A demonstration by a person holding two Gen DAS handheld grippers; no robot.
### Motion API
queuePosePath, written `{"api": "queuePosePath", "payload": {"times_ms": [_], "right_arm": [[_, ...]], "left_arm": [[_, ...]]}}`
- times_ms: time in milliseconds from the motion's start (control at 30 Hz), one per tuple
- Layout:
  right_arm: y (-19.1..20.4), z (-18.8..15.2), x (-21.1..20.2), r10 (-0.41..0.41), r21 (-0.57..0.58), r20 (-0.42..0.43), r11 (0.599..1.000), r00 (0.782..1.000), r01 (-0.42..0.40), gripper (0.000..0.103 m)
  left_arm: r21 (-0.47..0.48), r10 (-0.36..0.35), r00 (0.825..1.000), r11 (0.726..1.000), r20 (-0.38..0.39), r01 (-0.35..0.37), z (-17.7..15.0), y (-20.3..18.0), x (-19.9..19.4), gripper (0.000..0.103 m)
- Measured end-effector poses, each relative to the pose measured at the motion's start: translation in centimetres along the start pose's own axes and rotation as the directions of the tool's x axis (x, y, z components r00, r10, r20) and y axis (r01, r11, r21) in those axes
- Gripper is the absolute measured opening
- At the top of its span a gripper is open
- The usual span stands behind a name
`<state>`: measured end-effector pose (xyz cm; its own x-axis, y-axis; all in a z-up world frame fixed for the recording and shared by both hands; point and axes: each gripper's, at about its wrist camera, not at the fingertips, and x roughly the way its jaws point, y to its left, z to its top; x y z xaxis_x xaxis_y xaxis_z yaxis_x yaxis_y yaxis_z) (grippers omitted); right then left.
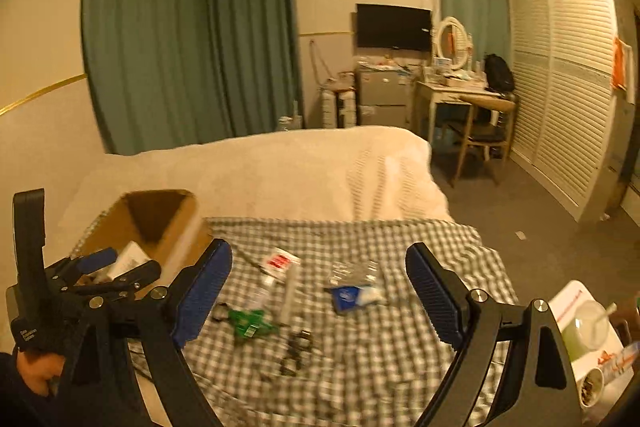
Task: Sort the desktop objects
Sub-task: 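Grasp the green bag with left tool while right tool grasps blue tissue pack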
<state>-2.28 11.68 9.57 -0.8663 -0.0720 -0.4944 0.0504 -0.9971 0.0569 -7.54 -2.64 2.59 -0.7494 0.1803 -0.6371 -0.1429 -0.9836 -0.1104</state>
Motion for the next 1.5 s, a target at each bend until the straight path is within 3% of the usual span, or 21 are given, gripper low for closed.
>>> {"api": "queuePosePath", "payload": {"times_ms": [300, 533, 600, 733, 833, 1000, 1200, 1267, 1300, 1333, 1400, 1500], "right_arm": [[-6.0, -4.0, 4.7, -0.023, 0.056, -0.06, 0.998, 0.998, 0.026, 0.089], [-5.8, -5.6, 11.3, 0.014, 0.009, -0.127, 1.0, 0.992, -0.013, 0.089], [-5.3, -6.2, 13.6, 0.019, -0.022, -0.148, 1.0, 0.989, -0.023, 0.089], [-4.4, -7.6, 19.3, 0.044, -0.068, -0.238, 0.996, 0.97, -0.062, 0.089], [-3.6, -8.5, 22.5, 0.056, -0.105, -0.306, 0.99, 0.95, -0.092, 0.089], [-2.7, -10.1, 26.8, -0.024, -0.204, -0.377, 0.977, 0.926, -0.058, 0.089], [-4.0, -11.9, 30.7, -0.067, -0.198, -0.48, 0.98, 0.875, -0.033, 0.089], [-4.4, -12.5, 31.4, -0.059, -0.184, -0.505, 0.982, 0.861, -0.041, 0.089], [-4.3, -12.7, 31.7, -0.059, -0.186, -0.507, 0.982, 0.86, -0.042, 0.089], [-4.3, -12.8, 31.7, -0.058, -0.187, -0.504, 0.981, 0.862, -0.044, 0.087], [-4.2, -12.8, 31.5, -0.054, -0.189, -0.498, 0.981, 0.866, -0.047, 0.074], [-4.1, -12.8, 31.0, -0.048, -0.184, -0.491, 0.982, 0.87, -0.049, 0.073]], "left_arm": [[0.005, 0.028, 0.996, 1.0, -0.079, -0.028, -3.7, -1.7, 7.6, 0.093], [-0.035, 0.02, 0.978, 0.999, -0.21, -0.028, -7.2, -1.5, 14.2, 0.093], [-0.017, 0.01, 0.977, 1.0, -0.212, -0.013, -7.4, -1.7, 14.9, 0.093], [0.094, 0.039, 0.98, 0.995, -0.194, -0.021, -7.7, -2.8, 16.0, 0.093], [0.082, 0.016, 0.974, 0.997, -0.228, 0.003, -8.1, -2.4, 17.1, 0.092], [0.085, 0.013, 0.965, 0.996, -0.261, 0.01, -8.5, -2.0, 18.3, 0.087], [0.102, -0.005, 0.962, 0.994, -0.271, 0.034, -8.8, -2.5, 18.4, 0.071], [0.09, -0.014, 0.963, 0.995, -0.268, 0.039, -8.7, -2.3, 18.5, 0.061], [0.088, -0.015, 0.964, 0.995, -0.266, 0.04, -8.6, -2.4, 18.5, 0.056], [0.087, -0.014, 0.964, 0.995, -0.265, 0.039, -8.5, -2.3, 18.4, 0.039], [0.077, -0.025, 0.961, 0.996, -0.277, 0.048, -8.4, -2.1, 18.5, 0.037], [0.062, -0.036, 0.961, 0.997, -0.275, 0.055, -8.4, -1.9, 18.1, 0.035]]}}
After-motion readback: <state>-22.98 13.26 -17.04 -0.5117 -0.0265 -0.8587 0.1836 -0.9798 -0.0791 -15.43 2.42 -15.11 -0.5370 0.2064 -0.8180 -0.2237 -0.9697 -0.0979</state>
